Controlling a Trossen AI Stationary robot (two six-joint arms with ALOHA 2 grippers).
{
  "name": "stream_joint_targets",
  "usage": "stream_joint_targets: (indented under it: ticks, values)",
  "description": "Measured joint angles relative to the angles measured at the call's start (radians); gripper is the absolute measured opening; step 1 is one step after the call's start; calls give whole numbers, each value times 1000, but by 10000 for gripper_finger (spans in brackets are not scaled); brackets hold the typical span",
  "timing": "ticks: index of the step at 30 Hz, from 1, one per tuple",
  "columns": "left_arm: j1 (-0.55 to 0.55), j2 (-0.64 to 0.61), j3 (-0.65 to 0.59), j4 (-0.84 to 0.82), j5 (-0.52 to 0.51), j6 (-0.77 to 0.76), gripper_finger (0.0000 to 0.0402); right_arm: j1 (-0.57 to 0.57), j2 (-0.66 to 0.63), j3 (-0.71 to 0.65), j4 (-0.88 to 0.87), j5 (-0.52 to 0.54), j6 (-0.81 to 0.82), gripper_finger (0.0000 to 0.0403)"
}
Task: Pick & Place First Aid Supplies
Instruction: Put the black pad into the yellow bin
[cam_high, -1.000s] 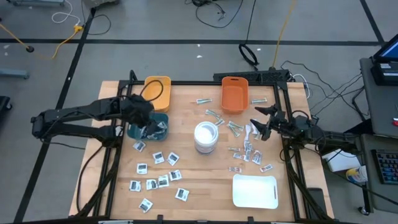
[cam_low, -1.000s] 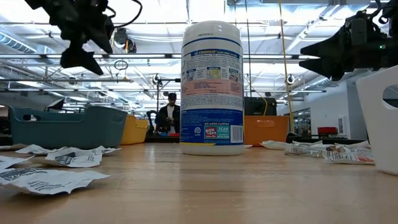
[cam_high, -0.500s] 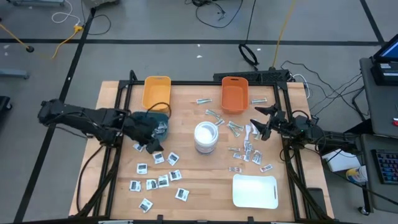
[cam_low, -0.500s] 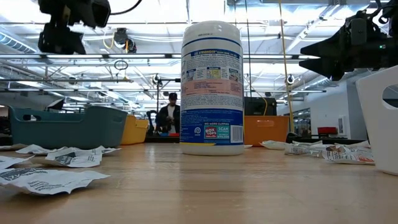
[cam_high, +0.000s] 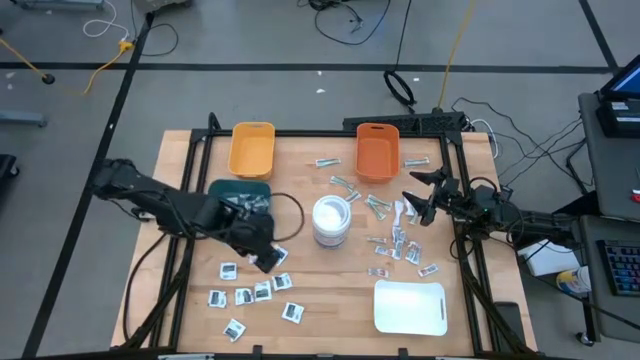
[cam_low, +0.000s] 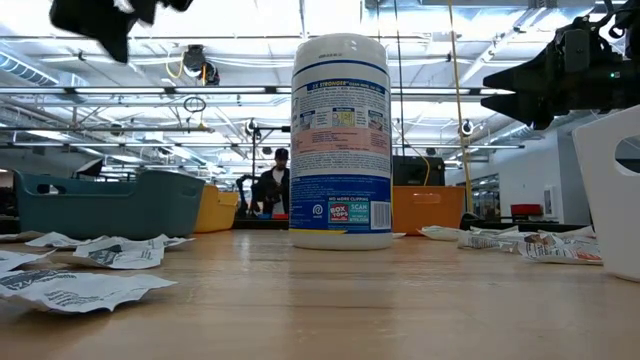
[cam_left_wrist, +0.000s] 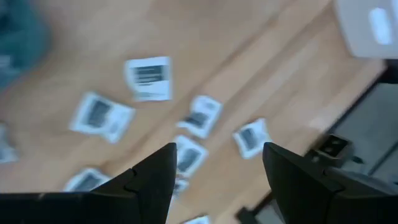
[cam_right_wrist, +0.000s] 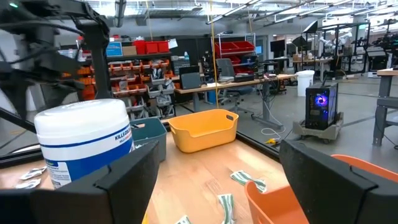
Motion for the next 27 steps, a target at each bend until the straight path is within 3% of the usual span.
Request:
stream_joint_targets:
  ticks: [16,27]
  values:
    - [-129,407,446,-200,1,-70,243,0,0,0,0,0,0,325]
    - [-159,630,490,-169,169,-84,243,0,0,0,0,0,0,326]
